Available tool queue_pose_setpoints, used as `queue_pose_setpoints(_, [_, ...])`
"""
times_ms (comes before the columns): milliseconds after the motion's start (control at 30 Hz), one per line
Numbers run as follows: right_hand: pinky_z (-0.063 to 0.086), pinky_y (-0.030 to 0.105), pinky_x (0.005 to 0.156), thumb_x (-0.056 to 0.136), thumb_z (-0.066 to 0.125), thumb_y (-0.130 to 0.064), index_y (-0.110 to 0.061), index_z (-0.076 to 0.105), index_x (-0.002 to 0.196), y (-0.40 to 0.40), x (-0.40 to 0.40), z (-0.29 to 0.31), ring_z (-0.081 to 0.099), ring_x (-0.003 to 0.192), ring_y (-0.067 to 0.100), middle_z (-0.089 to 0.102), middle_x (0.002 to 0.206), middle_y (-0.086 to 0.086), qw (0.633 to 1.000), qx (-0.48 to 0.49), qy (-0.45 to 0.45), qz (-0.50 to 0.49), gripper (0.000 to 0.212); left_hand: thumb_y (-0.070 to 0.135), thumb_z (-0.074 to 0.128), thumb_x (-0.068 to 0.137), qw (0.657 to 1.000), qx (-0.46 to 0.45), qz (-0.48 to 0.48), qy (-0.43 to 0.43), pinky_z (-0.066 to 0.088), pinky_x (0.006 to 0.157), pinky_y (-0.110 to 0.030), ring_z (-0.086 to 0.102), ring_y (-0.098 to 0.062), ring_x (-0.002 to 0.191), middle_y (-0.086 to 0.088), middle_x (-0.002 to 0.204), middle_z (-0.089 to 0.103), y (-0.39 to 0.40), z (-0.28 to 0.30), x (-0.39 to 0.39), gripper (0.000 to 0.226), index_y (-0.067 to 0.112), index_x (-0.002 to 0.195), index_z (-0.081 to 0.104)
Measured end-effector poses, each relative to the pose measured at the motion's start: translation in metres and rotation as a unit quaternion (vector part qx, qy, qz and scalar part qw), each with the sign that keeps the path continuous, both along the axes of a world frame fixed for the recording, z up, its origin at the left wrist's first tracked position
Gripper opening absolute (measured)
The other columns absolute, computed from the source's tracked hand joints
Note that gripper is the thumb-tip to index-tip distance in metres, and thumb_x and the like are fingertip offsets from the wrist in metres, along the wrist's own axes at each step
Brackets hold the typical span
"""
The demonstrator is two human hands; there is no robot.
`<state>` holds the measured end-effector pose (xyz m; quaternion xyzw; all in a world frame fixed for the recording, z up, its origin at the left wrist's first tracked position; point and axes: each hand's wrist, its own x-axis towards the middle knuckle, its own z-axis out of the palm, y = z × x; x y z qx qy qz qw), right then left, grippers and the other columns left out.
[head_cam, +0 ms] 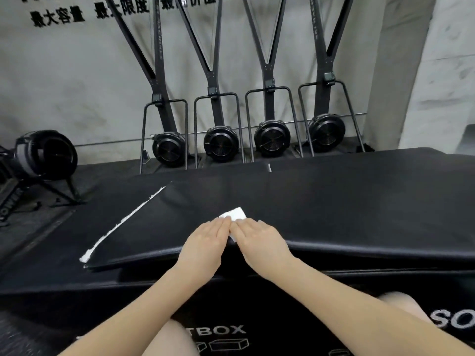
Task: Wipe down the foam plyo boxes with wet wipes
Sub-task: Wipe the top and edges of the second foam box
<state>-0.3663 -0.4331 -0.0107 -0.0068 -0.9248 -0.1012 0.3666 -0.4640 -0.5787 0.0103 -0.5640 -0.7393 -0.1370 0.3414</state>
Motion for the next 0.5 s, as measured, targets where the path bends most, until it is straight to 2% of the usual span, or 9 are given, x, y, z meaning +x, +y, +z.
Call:
queue_pose_setpoints(100, [0.051,0.026,0.064,0.068,0.071,-0.014,-0.016,0.062,0.111,-0.002,0.010,-0.055,0.057,0.079,0.013,0.059,0.090,-0.008,0.995,-0.035,-0.091,0.016,0.044,-0.003,0.088,0.046,0.998,-0.047,-0.016,-0.033,0.055,0.070,-0.020,0.068,-0.011,0.081,0.004,0.094,0.072,-0.012,-0.053,0.006,0.064,0.007,0.107,0.074])
queue_pose_setpoints(167, [0.056,0.030,0.078,0.075,0.073,-0.031,-0.013,0.059,0.125,0.000,0.024,-0.080,0.062,0.098,0.015,0.064,0.110,-0.005,0.987,-0.037,-0.152,0.020,0.054,0.006,0.091,0.048,0.994,-0.100,-0.015,-0.049,0.059,0.080,-0.026,0.070,-0.015,0.099,0.001,0.109,0.073,-0.017,-0.083,0.006,0.070,0.008,0.116,0.073])
queue_pose_setpoints(233, [0.055,0.036,0.094,0.082,0.068,-0.054,-0.013,0.058,0.134,0.002,0.037,-0.092,0.061,0.117,0.018,0.063,0.129,0.000,0.982,-0.036,-0.185,0.007,0.067,0.031,0.091,0.058,0.987,-0.148,-0.016,-0.059,0.057,0.091,-0.029,0.066,-0.018,0.115,0.000,0.124,0.070,-0.023,-0.101,0.001,0.075,0.009,0.126,0.069])
queue_pose_setpoints(300, [0.049,0.041,0.103,0.093,0.051,-0.064,-0.016,0.058,0.137,0.003,0.047,-0.093,0.057,0.126,0.019,0.061,0.136,0.002,0.982,-0.056,-0.180,0.013,0.066,0.060,0.072,0.079,0.985,-0.157,-0.031,-0.064,0.055,0.095,-0.031,0.062,-0.018,0.122,0.002,0.130,0.067,-0.030,-0.104,-0.004,0.070,0.013,0.130,0.066])
queue_pose_setpoints(400, [0.048,0.041,0.102,0.099,0.040,-0.063,-0.022,0.069,0.121,0.010,0.057,-0.081,0.061,0.117,0.015,0.068,0.124,-0.005,0.985,-0.085,-0.142,0.050,0.055,0.070,0.040,0.096,0.986,-0.123,-0.046,-0.106,0.055,0.091,-0.031,0.065,-0.013,0.116,0.005,0.129,0.068,-0.033,-0.086,-0.014,0.064,0.022,0.127,0.069])
queue_pose_setpoints(433, [0.049,0.040,0.099,0.101,0.038,-0.059,-0.027,0.072,0.111,0.014,0.055,-0.076,0.062,0.109,0.013,0.070,0.113,-0.010,0.985,-0.093,-0.133,0.055,0.048,0.068,0.037,0.099,0.982,-0.113,-0.030,-0.151,0.054,0.092,-0.031,0.065,-0.013,0.116,0.005,0.130,0.068,-0.030,-0.075,-0.021,0.062,0.025,0.129,0.068])
queue_pose_setpoints(500, [0.048,0.035,0.089,0.103,0.041,-0.042,-0.032,0.067,0.085,0.026,0.049,-0.071,0.061,0.090,0.011,0.065,0.087,-0.016,0.985,-0.109,-0.131,0.037,0.033,0.063,0.044,0.098,0.956,-0.122,0.033,-0.265,0.047,0.105,-0.032,0.055,-0.012,0.130,0.006,0.141,0.060,-0.018,-0.054,-0.041,0.055,0.031,0.140,0.059])
